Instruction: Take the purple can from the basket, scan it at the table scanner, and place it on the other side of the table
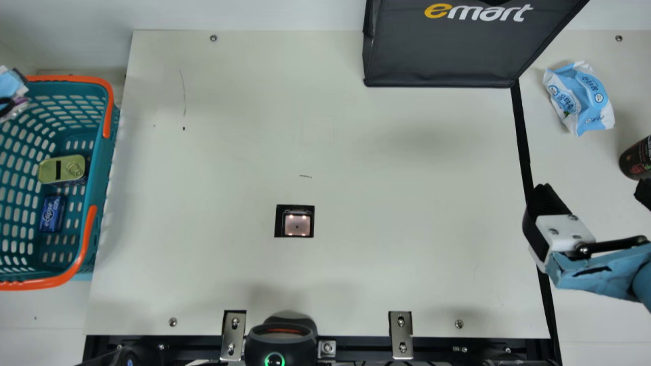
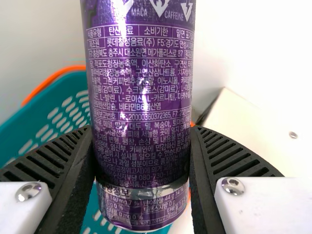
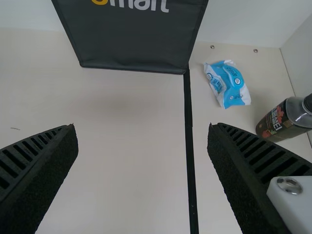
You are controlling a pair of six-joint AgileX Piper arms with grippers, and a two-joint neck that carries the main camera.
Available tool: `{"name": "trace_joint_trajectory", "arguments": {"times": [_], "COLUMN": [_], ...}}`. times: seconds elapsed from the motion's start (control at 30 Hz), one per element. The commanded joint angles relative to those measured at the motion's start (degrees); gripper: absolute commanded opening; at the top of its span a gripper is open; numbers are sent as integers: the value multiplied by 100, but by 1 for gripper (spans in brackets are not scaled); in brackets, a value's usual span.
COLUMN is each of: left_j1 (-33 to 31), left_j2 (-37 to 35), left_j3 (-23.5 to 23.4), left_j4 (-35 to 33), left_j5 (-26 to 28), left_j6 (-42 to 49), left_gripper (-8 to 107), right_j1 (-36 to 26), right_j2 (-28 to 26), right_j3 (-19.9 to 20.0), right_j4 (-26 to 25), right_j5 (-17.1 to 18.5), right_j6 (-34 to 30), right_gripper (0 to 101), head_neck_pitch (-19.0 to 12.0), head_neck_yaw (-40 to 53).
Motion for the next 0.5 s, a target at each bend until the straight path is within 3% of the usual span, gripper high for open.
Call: {"name": "trace_joint_trajectory", "arguments": {"times": [0.0,0.47], "left_j1": [-58,-764], "left_j2": [-121,-763], "left_j3": [-51,-113], "left_j4": [-170,-822], "left_j5": [64,76], "left_j6": [507,1438], "left_gripper": [-8,-8], "right_j1": [0,0], "right_j2": [0,0], "right_j3": [0,0], "right_j4": [0,0], "right_j5": [0,0], "right_j6": [0,0], "right_gripper": [95,95], "head_neck_pitch": [-175,-175], "head_neck_yaw": [18,18]}}
